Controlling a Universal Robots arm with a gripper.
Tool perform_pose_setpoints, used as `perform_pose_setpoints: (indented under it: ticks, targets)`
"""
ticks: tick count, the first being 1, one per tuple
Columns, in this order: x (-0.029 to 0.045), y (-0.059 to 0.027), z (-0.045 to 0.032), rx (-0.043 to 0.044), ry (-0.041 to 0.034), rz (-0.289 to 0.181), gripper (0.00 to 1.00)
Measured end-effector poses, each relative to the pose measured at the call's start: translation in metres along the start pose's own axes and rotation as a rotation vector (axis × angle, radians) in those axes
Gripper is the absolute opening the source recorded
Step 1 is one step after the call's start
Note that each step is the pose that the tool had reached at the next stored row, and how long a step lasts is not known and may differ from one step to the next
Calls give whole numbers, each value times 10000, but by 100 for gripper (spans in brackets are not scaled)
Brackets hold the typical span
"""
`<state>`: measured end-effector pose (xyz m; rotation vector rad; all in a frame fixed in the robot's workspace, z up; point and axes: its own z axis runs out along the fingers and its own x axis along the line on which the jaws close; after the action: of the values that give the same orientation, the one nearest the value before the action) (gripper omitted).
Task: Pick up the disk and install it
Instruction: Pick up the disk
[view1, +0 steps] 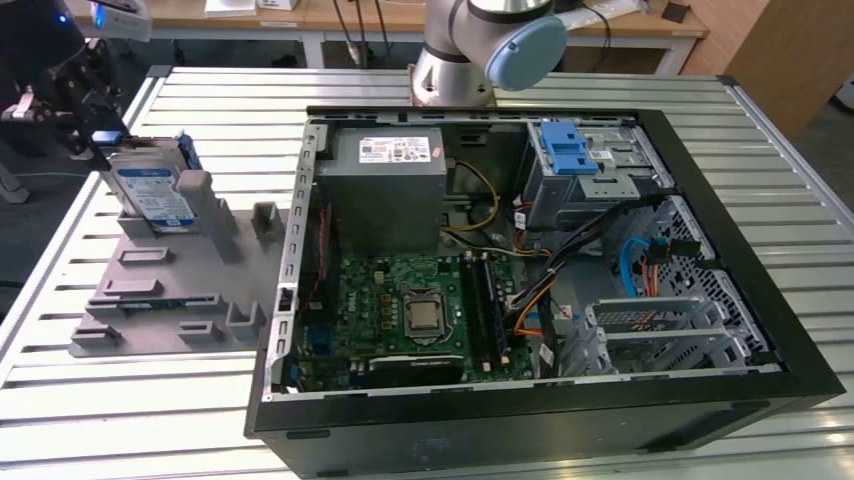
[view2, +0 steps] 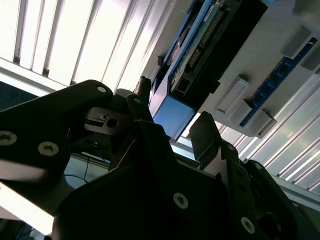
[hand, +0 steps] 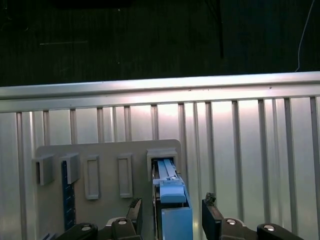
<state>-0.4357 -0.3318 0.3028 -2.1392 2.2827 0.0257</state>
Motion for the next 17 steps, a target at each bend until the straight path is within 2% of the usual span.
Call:
perform_pose_setpoints:
  ticks: [14, 16, 17]
  targets:
    - [44, -4, 13, -1, 0, -69, 59]
    - [45, -5, 15, -2, 1, -70, 57]
    - [45, -6, 18, -3, 1, -70, 51]
